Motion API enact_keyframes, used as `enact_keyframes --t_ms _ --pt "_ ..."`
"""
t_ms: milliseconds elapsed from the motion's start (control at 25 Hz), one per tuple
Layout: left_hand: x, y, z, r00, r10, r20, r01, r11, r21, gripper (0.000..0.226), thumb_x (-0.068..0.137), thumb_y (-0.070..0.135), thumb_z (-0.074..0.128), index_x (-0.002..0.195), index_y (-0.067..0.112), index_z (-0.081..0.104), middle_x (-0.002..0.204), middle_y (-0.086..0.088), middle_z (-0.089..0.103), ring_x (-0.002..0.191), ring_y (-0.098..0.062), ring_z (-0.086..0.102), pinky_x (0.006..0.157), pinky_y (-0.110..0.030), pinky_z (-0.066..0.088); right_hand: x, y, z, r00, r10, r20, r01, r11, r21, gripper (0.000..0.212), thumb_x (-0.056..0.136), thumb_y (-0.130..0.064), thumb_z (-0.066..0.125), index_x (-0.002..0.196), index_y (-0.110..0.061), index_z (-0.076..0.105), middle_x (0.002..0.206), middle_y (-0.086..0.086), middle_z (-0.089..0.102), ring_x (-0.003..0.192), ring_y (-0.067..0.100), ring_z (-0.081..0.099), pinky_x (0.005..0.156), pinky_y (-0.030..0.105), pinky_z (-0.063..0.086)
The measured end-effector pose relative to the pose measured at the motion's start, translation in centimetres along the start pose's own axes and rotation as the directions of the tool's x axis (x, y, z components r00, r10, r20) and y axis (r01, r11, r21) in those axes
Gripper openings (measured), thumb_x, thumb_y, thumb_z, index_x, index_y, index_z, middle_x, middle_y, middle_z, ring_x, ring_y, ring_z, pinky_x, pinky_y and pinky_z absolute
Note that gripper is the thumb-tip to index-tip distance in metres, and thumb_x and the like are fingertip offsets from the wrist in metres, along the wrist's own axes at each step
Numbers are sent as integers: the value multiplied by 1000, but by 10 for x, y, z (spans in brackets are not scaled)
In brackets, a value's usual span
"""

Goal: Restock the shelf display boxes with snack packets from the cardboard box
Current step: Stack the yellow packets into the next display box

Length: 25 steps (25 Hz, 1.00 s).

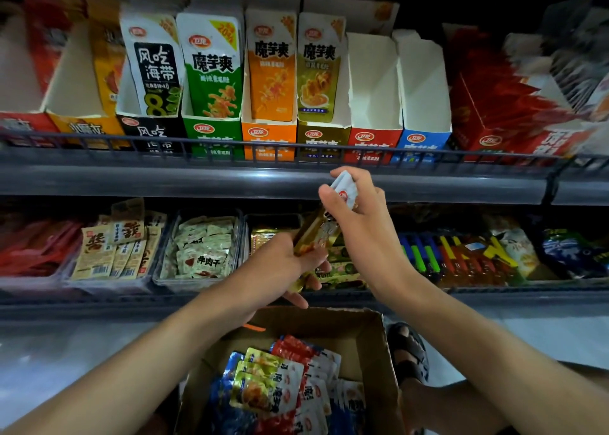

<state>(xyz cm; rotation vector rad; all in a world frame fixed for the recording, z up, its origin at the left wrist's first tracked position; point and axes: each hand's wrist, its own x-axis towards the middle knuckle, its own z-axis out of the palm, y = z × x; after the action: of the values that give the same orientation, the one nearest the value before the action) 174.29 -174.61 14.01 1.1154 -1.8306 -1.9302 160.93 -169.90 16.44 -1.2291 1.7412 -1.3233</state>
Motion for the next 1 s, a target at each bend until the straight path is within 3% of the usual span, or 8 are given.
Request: enact_keyframes --t_ms 160,440,520,640,760,880,1000 --pt "4 -1 1 999 26 -39 -22 995 98 6 98 25 55 104 25 57 96 -5 68 78 -17 63 60 -35 57 -2 2 -1 1000 7 0 -7 1000 14 31 95 -46 53 123 -39 43 121 -7 39 108 3 47 71 8 43" --pt "7 0 2 992 117 -57 -97 959 268 7 98 25 53 103 30 50 87 -3 62 74 -18 60 59 -42 60 0 6 1 998 -6 -57 11 997 81 22 95 -42 57 113 -35 48 119 2 45 110 14 49 80 23 42" --pt "6 2 0 997 67 -35 -58 973 224 2 98 25 54 101 24 53 87 -5 61 73 -18 59 59 -43 60 1 6 0 1000 3 -31 -1 998 63 24 94 -44 57 114 -34 48 119 1 46 112 14 49 82 24 44" --pt "2 8 -7 999 0 42 -2 999 54 12 98 25 55 100 14 59 88 -9 64 73 -19 59 56 -39 59 7 0 -11 997 31 67 -37 994 99 37 89 -45 64 120 -31 49 116 2 55 110 18 59 88 33 54" --pt "-3 16 -20 989 -7 150 26 991 -128 27 94 28 60 107 5 62 95 -14 69 80 -23 65 62 -41 60 16 -7 -31 971 143 191 -190 948 256 51 82 -22 74 127 -19 50 113 7 69 102 20 69 86 35 58" --pt "-9 23 -30 948 -23 317 88 977 -194 33 94 26 58 118 3 59 100 -17 67 86 -27 65 61 -40 59 20 -9 -43 916 188 355 -308 895 323 40 77 -7 73 116 -4 62 107 13 73 96 23 71 82 31 59" --pt "-10 25 -37 902 -10 432 109 973 -205 40 95 27 58 127 2 55 104 -19 64 88 -29 63 58 -37 57 18 -6 -44 908 176 379 -316 883 346 35 74 -9 72 108 0 66 102 15 74 89 22 71 81 29 60"
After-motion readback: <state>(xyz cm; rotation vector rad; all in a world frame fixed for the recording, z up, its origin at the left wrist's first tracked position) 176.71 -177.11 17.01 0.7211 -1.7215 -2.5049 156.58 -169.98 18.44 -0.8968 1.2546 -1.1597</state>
